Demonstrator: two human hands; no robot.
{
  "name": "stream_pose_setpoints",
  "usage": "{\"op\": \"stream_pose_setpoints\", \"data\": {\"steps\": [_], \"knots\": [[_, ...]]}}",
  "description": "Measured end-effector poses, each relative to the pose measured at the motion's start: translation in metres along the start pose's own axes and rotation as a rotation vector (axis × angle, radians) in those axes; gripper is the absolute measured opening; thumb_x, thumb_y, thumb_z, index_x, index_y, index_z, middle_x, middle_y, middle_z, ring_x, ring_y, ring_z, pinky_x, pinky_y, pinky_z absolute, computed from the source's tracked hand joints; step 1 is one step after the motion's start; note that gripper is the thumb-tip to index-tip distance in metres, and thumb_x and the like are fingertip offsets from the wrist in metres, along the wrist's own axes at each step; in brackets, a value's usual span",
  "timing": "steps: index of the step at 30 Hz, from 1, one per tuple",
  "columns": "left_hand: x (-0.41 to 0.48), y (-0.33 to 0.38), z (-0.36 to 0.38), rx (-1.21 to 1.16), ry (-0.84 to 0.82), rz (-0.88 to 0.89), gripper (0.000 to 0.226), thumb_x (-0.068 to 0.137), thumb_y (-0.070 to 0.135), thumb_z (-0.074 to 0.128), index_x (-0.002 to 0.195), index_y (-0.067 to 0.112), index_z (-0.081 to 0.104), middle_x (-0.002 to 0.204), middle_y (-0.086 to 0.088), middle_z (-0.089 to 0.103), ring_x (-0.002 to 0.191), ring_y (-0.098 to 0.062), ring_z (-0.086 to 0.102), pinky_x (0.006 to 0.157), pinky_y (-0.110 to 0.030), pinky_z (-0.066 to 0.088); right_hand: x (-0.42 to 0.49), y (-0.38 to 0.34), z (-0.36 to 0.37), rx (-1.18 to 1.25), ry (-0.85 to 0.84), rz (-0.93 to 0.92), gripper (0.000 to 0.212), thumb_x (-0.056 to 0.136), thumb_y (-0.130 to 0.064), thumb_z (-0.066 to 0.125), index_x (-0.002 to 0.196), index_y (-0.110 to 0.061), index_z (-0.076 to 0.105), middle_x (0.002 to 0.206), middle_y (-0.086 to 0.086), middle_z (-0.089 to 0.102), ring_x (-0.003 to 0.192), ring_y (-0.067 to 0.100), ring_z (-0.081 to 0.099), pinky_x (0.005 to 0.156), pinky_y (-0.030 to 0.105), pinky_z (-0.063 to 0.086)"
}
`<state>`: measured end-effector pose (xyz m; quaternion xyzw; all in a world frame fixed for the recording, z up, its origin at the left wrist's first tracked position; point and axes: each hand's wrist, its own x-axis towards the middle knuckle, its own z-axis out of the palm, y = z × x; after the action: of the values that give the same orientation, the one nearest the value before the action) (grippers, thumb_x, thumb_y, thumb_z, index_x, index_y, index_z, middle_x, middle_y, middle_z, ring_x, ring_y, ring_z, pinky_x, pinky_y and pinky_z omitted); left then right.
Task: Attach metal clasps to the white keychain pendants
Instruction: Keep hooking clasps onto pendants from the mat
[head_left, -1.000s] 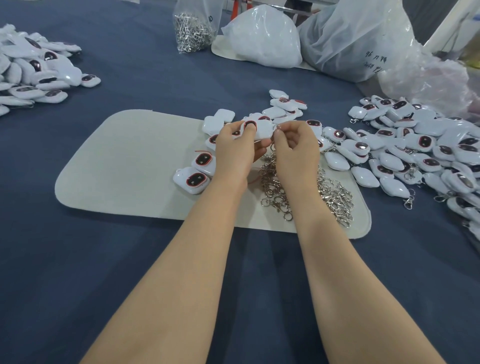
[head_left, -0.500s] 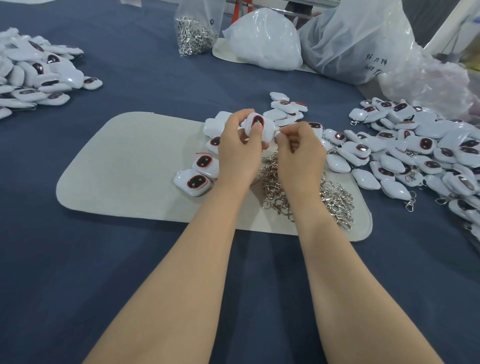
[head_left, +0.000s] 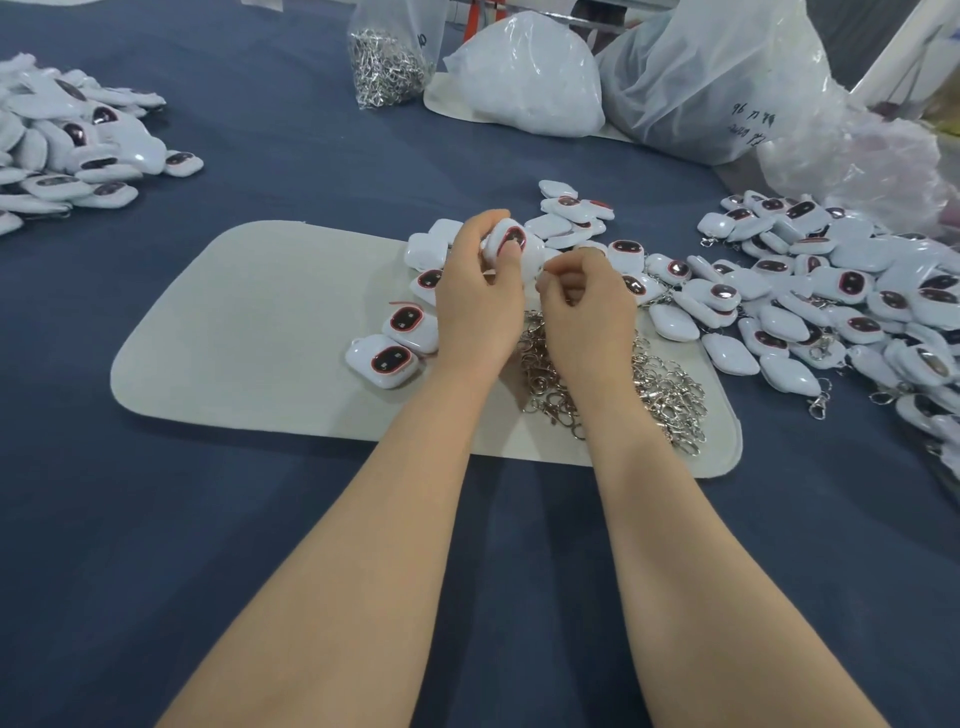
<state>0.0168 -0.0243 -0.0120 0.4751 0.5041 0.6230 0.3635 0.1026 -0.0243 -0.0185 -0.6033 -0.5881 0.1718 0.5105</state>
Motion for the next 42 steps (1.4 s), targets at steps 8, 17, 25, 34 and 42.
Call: {"op": "stream_pose_setpoints", "data": {"steps": [8,17,25,34,42], "knots": [[0.006,0.000,-0.001,-0.411,0.067,-0.393,0.026,0.096,0.012,0.051,0.120,0.001,0.055,0.075,-0.003,0.061,0.055,-0.004,0.061,0.057,-0.016,0.052,0.002,0.001,0.001,0.101,-0.027,0.054,0.007,0.088,-0.011,0.058,0.087,-0.018,0.057,0.078,-0.018,0.056,0.073,-0.005,0.054,0.069,0.003,0.040],[0.005,0.002,-0.002,-0.426,0.009,-0.486,0.029,0.097,0.013,0.049,0.120,-0.002,0.056,0.081,-0.009,0.066,0.058,-0.007,0.060,0.061,-0.018,0.054,0.003,-0.001,0.004,0.173,0.058,0.026,0.007,0.092,-0.012,0.056,0.091,-0.019,0.057,0.080,-0.018,0.057,0.077,-0.003,0.055,0.073,0.007,0.042],[0.004,0.003,-0.002,-0.428,0.016,-0.451,0.024,0.097,0.016,0.050,0.119,0.009,0.055,0.093,-0.005,0.061,0.061,-0.008,0.061,0.061,-0.018,0.053,0.004,0.001,0.003,0.146,0.040,0.015,0.009,0.095,-0.016,0.052,0.087,-0.019,0.053,0.077,-0.016,0.055,0.074,0.003,0.052,0.070,0.010,0.040],[-0.001,0.006,-0.002,-0.181,0.047,-0.164,0.020,0.097,0.018,0.050,0.115,0.023,0.056,0.100,-0.002,0.061,0.065,-0.010,0.064,0.072,-0.026,0.056,0.002,0.004,0.000,-0.085,0.032,-0.123,0.011,0.095,-0.013,0.050,0.088,-0.008,0.057,0.070,-0.006,0.056,0.067,0.014,0.050,0.062,0.020,0.034],[-0.008,0.009,0.003,0.050,-0.010,0.109,0.026,0.098,0.017,0.049,0.122,0.016,0.057,0.106,0.017,0.056,0.091,0.010,0.053,0.087,-0.014,0.046,-0.001,0.003,0.001,-0.075,0.012,-0.128,0.014,0.096,-0.011,0.048,0.085,-0.006,0.055,0.063,-0.005,0.052,0.061,0.018,0.048,0.061,0.030,0.035]]}}
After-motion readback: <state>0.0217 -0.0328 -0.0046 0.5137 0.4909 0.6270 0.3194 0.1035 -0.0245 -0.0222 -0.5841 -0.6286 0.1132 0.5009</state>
